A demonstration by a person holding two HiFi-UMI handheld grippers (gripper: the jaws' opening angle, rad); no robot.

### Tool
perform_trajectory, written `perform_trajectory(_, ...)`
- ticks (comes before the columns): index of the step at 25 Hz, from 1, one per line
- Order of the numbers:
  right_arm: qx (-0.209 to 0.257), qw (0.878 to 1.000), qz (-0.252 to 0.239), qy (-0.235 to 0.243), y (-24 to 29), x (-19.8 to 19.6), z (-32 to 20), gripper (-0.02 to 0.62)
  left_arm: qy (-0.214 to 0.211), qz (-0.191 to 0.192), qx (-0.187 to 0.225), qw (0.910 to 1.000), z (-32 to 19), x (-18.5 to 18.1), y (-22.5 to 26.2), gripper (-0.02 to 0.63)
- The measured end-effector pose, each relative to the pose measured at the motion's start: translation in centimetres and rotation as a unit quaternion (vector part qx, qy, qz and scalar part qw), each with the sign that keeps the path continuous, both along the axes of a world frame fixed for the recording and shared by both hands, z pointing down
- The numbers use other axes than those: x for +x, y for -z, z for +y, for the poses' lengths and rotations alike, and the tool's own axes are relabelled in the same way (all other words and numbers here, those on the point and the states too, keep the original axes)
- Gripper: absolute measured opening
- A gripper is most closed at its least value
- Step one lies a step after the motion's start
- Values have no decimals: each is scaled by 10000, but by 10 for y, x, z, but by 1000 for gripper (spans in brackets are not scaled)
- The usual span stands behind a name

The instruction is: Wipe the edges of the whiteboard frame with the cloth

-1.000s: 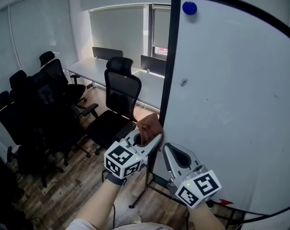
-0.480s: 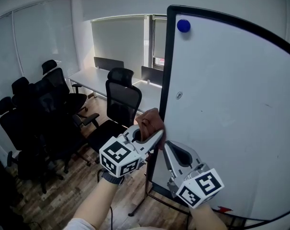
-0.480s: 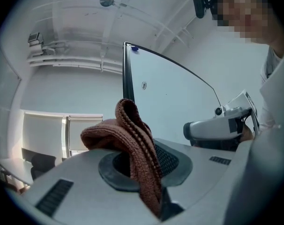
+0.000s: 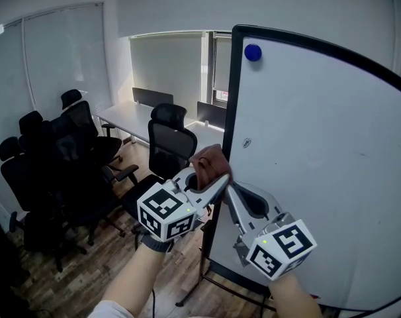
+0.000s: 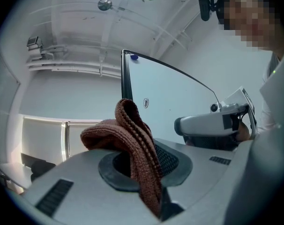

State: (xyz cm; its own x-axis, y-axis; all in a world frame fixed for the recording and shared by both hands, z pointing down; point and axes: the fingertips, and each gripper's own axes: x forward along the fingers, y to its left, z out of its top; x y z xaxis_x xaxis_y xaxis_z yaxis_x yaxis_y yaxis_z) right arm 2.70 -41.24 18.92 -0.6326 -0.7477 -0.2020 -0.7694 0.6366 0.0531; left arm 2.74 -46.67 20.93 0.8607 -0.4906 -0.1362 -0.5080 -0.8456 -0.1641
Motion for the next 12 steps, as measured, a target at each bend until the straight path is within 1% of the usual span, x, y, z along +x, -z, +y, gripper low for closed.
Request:
perform_trajectory(4, 53, 10000, 10, -11, 19, 5, -3, 2, -25, 40, 29, 10000, -1, 0, 15, 64)
perform_trajectory(12, 389, 9992, 77, -79, 59, 5, -3, 2, -92, 100, 157, 9998, -1, 4, 49, 64)
